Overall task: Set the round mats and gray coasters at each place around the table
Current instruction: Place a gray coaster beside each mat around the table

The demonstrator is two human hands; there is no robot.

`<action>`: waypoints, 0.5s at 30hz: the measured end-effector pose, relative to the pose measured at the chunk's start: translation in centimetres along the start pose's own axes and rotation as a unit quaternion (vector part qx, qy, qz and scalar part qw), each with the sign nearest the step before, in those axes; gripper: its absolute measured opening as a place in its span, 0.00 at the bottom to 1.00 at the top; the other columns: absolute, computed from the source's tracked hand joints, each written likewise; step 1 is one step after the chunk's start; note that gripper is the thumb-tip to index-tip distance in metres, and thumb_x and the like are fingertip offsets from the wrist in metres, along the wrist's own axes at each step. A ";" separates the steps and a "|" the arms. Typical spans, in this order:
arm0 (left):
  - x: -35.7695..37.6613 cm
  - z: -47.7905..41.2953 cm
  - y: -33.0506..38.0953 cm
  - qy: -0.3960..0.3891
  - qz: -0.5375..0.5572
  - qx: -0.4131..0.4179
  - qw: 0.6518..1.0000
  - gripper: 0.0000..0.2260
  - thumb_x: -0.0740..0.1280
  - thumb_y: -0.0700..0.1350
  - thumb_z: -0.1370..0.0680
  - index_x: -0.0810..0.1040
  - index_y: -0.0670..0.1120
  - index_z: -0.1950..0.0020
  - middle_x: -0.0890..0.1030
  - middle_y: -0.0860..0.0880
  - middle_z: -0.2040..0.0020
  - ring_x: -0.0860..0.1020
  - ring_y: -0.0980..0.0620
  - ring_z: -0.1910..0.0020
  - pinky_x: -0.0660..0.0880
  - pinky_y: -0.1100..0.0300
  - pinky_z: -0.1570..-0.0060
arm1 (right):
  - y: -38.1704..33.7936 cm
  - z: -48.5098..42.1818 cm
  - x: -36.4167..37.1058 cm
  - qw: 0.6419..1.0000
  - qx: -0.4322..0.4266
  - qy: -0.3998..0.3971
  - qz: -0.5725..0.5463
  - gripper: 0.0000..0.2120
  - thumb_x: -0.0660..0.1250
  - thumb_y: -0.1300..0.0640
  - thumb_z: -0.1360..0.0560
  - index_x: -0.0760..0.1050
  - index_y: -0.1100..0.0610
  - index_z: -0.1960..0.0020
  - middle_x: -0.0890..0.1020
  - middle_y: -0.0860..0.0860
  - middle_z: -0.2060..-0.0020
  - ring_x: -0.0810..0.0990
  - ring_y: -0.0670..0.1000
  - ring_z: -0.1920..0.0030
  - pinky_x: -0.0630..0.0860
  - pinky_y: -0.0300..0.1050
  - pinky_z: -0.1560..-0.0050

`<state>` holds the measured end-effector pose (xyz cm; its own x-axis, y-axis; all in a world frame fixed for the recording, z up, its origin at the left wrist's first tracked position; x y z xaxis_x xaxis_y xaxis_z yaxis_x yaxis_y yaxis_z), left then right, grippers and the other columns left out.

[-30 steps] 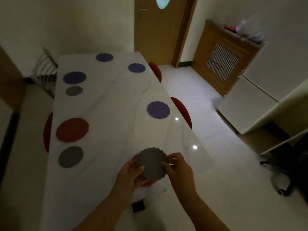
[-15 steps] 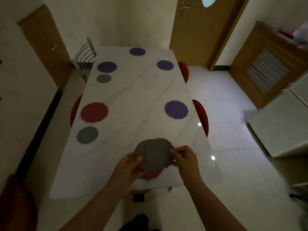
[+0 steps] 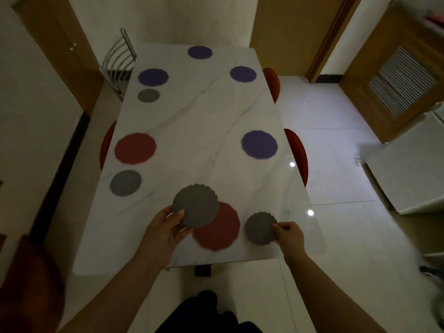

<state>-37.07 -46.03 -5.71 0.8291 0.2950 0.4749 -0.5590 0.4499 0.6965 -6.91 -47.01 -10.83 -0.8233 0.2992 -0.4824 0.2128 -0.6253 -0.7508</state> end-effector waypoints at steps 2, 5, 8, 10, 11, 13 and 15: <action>-0.4 -0.1 0.1 0.008 0.000 0.001 1.000 0.11 0.65 0.37 0.23 0.75 0.42 0.40 0.86 0.47 0.52 0.85 0.49 0.55 0.82 0.57 0.60 | 0.1 -0.5 0.2 1.000 0.008 -0.001 0.012 0.10 0.67 0.60 0.25 0.75 0.64 0.47 0.80 0.60 0.51 0.79 0.60 0.49 0.77 0.58 0.43; -0.9 -0.3 0.1 0.010 -0.005 -0.003 1.000 0.11 0.65 0.37 0.23 0.76 0.42 0.41 0.86 0.47 0.53 0.85 0.49 0.55 0.82 0.57 0.61 | 0.3 -0.6 0.8 0.999 0.001 0.017 0.029 0.11 0.67 0.59 0.25 0.75 0.65 0.46 0.80 0.61 0.51 0.79 0.58 0.50 0.76 0.54 0.43; -1.2 -0.5 -0.1 0.008 -0.015 -0.009 1.000 0.10 0.66 0.37 0.24 0.76 0.42 0.43 0.87 0.47 0.55 0.85 0.49 0.57 0.82 0.58 0.63 | 0.5 -0.4 1.2 0.999 -0.009 0.038 0.038 0.12 0.67 0.59 0.25 0.75 0.65 0.46 0.81 0.61 0.50 0.78 0.58 0.50 0.73 0.51 0.45; -1.2 -0.7 -0.2 0.005 -0.022 -0.008 1.000 0.10 0.65 0.37 0.24 0.76 0.42 0.43 0.87 0.47 0.54 0.85 0.49 0.56 0.82 0.58 0.63 | 0.3 -0.4 1.3 0.998 -0.008 0.044 0.044 0.12 0.66 0.59 0.24 0.75 0.65 0.45 0.81 0.61 0.50 0.79 0.59 0.50 0.73 0.49 0.46; -1.1 -0.8 -0.2 0.003 -0.024 -0.008 1.000 0.10 0.65 0.37 0.24 0.76 0.42 0.43 0.87 0.47 0.54 0.85 0.49 0.56 0.82 0.58 0.63 | 0.2 -0.5 1.4 0.998 -0.008 0.044 0.049 0.11 0.66 0.59 0.24 0.75 0.65 0.45 0.81 0.61 0.50 0.79 0.59 0.49 0.72 0.49 0.46; -0.8 -1.1 -0.4 -0.003 -0.026 -0.012 1.000 0.10 0.65 0.36 0.24 0.76 0.42 0.43 0.87 0.48 0.55 0.85 0.49 0.57 0.82 0.58 0.63 | -0.2 -0.6 1.3 0.998 -0.010 0.040 0.053 0.12 0.65 0.59 0.24 0.75 0.64 0.44 0.80 0.61 0.49 0.79 0.60 0.48 0.73 0.50 0.45; -0.1 -1.5 -0.6 -0.010 -0.030 -0.019 0.999 0.10 0.65 0.36 0.24 0.76 0.42 0.44 0.87 0.48 0.55 0.85 0.50 0.57 0.81 0.58 0.63 | -0.6 -0.7 1.2 0.998 -0.007 0.040 0.048 0.13 0.65 0.60 0.24 0.74 0.63 0.40 0.80 0.60 0.46 0.78 0.59 0.45 0.72 0.51 0.42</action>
<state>-36.83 -45.10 -6.98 0.8609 0.2488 0.4437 -0.5067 0.4981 0.7037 -7.61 -45.79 -11.27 -0.7541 0.2946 -0.5870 0.2969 -0.6444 -0.7048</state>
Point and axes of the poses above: each hand's wrist, its own z-axis away from the middle knuckle, its own x-axis out of the palm, y = z × x, the point moved 1 cm from there along -z, towards the middle knuckle
